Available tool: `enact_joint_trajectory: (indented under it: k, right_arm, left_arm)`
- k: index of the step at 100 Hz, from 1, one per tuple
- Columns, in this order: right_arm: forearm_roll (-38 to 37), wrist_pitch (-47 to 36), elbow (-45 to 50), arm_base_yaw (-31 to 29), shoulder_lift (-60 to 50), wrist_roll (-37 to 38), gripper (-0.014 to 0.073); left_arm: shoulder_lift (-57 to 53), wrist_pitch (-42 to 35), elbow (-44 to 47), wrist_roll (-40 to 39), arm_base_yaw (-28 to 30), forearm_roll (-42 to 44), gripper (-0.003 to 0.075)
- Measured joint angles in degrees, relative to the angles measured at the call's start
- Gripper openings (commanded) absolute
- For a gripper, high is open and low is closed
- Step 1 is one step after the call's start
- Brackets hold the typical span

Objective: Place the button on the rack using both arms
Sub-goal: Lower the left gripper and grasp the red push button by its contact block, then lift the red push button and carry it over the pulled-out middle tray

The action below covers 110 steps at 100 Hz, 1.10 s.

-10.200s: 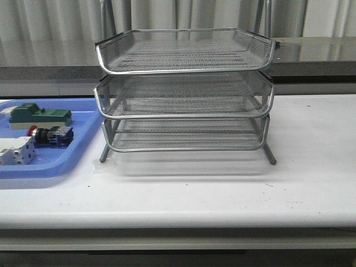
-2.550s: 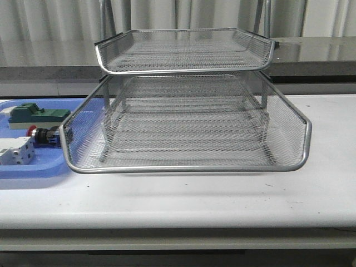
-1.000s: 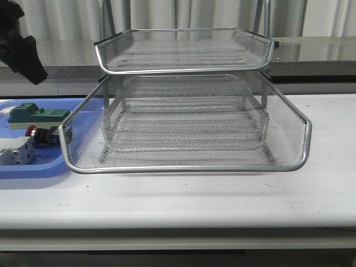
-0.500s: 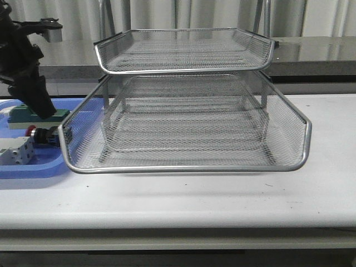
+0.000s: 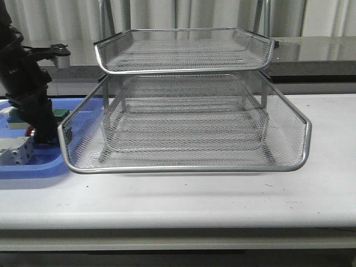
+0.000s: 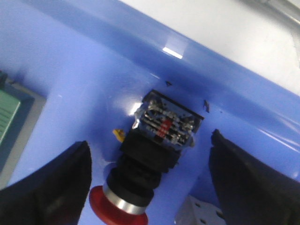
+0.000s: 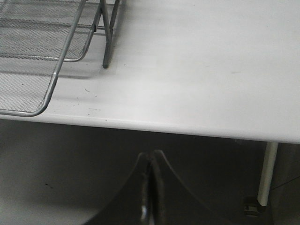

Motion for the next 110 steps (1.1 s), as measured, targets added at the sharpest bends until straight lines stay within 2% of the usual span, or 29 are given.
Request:
enact_joint_trajectory:
  k: [45, 59, 76, 82, 91, 110]
  right_arm:
    - [0.0, 0.0, 0.0, 0.0, 0.0, 0.0, -0.007]
    - [0.0, 0.1, 0.0, 0.0, 0.0, 0.0, -0.007]
    - [0.0, 0.1, 0.0, 0.0, 0.0, 0.0, -0.007]
    - [0.0, 0.1, 0.0, 0.0, 0.0, 0.0, -0.007]
    - [0.0, 0.1, 0.0, 0.0, 0.0, 0.0, -0.007]
    - [0.0, 0.1, 0.0, 0.0, 0.0, 0.0, -0.007]
  left_arm:
    - [3.7, -1.3, -0.6, 0.9, -1.0, 0.4, 0.0501]
    - [3.8, -1.1, -0.9, 0.9, -1.0, 0.4, 0.0394]
    - [4.2, 0.8, -3.4, 1.0, -1.1, 0.6, 0.0157]
    - [4.2, 2.0, -5.2, 1.0, -1.1, 0.7, 0.0099]
    - [4.3, 5.0, -8.1, 1.1, -1.1, 0.7, 0.006]
    - [4.3, 11.2, -14.8, -0.9, -1.1, 0.9, 0.0059]
